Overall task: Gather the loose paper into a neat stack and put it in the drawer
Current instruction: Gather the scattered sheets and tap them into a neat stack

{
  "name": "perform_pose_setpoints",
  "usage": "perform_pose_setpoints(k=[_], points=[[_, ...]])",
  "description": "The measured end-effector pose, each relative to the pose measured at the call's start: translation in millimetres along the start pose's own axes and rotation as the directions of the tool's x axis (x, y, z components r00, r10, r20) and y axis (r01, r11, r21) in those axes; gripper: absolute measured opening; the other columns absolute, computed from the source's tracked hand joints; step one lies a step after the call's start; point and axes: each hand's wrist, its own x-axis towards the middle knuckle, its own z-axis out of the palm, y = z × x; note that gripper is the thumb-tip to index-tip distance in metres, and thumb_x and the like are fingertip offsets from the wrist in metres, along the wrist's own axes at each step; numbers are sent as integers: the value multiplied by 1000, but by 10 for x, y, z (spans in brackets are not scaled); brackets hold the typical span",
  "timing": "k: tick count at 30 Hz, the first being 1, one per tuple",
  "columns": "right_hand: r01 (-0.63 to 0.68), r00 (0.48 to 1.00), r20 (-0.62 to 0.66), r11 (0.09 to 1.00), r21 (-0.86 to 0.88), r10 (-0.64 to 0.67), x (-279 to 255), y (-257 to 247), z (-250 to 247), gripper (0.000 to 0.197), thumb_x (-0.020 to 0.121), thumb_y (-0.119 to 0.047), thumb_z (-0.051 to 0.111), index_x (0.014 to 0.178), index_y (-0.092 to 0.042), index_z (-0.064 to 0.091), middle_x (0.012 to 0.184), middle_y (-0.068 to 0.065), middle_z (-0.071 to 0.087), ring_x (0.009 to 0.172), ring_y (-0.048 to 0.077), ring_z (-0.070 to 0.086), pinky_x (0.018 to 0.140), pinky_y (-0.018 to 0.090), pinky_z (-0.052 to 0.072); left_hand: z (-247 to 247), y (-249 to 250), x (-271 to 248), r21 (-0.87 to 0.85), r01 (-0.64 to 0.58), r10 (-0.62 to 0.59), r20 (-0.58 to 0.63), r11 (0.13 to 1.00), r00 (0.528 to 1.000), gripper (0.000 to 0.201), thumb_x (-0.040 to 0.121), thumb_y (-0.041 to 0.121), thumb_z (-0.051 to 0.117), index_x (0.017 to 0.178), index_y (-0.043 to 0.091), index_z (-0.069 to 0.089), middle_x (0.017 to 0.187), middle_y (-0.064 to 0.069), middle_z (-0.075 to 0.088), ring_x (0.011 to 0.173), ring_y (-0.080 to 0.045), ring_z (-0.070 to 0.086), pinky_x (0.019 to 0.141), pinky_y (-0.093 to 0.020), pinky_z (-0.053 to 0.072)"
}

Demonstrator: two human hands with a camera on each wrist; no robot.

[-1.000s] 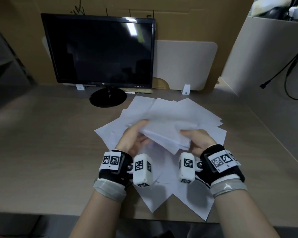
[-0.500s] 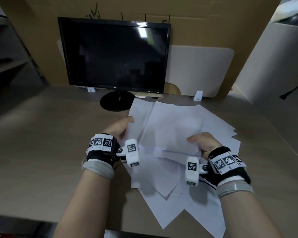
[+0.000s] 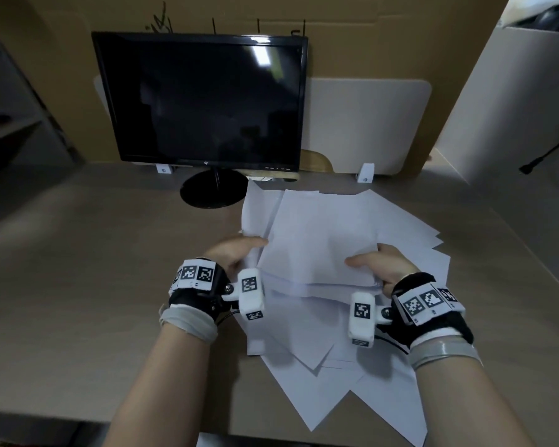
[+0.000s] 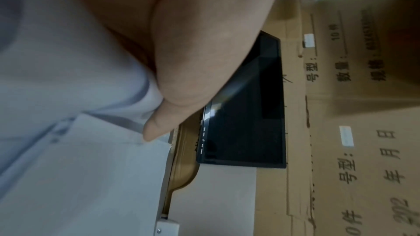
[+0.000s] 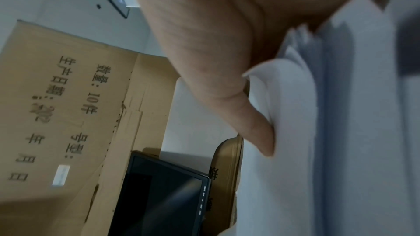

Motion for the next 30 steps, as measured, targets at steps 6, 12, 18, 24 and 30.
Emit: perform_pose_setpoints(k=[6, 12, 18, 24, 30], points=[[85, 995, -60, 994, 62, -81, -91, -53, -83, 45, 84, 12, 65, 124, -8, 57, 116, 10, 66, 96, 26, 61, 74, 27, 50, -25, -80, -49, -111, -22, 19, -29, 994, 999, 24, 94, 26, 73, 111, 10, 67, 104, -12, 73, 94, -33, 71, 80, -43, 62], [73, 997, 35, 996, 52, -75, -96, -52, -15, 51, 83, 12, 64, 129, -9, 60, 118, 11, 69, 102, 30, 66, 85, 37, 56, -147, -142, 77, -110, -1, -9, -92, 994, 996, 24, 105, -1, 43, 91, 8, 61, 81, -12, 63, 68, -25, 60, 42, -27, 54], [121, 981, 162, 991, -57, -111, -67, -158, 324, 50, 82, 8, 66, 122, -23, 63, 113, 4, 71, 104, 27, 66, 94, 41, 53, -160, -122, 34, -252, -63, 52, -47, 966, 998, 29, 102, 27, 56, 86, 6, 68, 79, -12, 65, 55, -22, 64, 54, -28, 54], [178, 974, 158, 982, -69, -165, -82, -183, 419, 50, 83, 8, 67, 127, -15, 63, 116, 3, 70, 110, 23, 64, 95, 32, 49, -88, -163, 18, -68, -45, 46, 9, 997, 999, 48, 83, 37, 83, 124, 16, 69, 116, -10, 76, 110, -35, 71, 102, -58, 52], [123, 991, -26, 979, -165, -129, -104, -171, 248, 67, 85, -14, 75, 144, -7, 45, 135, 7, 55, 122, 23, 53, 99, 28, 40, 41, -111, -100, -121, -271, 263, -79, 955, 962, 26, 93, 8, 71, 116, 17, 63, 109, -5, 76, 97, -27, 73, 89, -44, 60]])
